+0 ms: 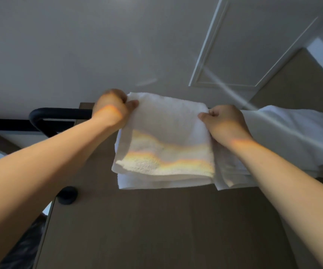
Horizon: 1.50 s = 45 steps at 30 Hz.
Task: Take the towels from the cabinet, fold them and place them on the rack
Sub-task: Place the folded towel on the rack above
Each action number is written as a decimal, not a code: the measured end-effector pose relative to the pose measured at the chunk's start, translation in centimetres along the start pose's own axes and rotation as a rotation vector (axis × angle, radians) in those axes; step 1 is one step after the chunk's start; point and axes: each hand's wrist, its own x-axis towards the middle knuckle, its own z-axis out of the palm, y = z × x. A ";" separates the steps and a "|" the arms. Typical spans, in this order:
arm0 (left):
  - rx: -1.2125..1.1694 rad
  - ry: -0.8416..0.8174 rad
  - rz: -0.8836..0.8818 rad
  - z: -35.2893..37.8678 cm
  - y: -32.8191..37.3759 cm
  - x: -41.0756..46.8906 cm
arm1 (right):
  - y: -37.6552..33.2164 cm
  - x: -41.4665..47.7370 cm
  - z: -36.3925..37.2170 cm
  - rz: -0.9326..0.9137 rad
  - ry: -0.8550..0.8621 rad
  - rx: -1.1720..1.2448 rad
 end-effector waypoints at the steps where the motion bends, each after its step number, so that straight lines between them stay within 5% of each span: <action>1: 0.021 -0.001 0.013 0.0 -0.1 -0.4 | -0.1 0.2 0.1 -0.011 0.027 -0.035; 8: -0.150 -0.038 0.164 -0.3 -1.5 -4.3 | 0.1 0.3 0.1 -0.021 0.016 -0.115; 12: -0.225 -0.037 0.074 -0.2 -2.2 -6.1 | 0.1 -0.3 0.0 -0.020 -0.001 -0.060; 15: -0.258 -0.196 -0.060 0.1 -3.9 -7.5 | 0.2 -1.0 -0.1 -0.028 -0.017 -0.042; 20: -0.631 -0.568 -0.197 0.3 -5.6 -7.6 | 0.4 -1.9 0.1 0.027 -0.077 -0.076; 24: -0.729 -0.572 -0.219 0.8 -5.5 -7.6 | 0.4 -3.4 -0.3 0.120 -0.137 -0.068; 28: -0.747 -0.527 -0.145 0.9 -5.6 -8.3 | -0.7 -7.6 -0.6 -0.182 -0.036 -0.272; 34: -0.799 -0.578 -0.185 -0.5 -5.9 -9.4 | -3.0 -12.3 0.0 -0.592 -0.371 -0.410; 41: -0.865 -0.576 -0.211 -1.1 -5.9 -10.8 | -3.6 -12.3 0.7 -0.734 -0.209 -0.432; 45: -1.050 -0.775 -0.189 -1.5 -6.0 -11.0 | -4.0 -11.7 1.4 -0.779 -0.215 -0.513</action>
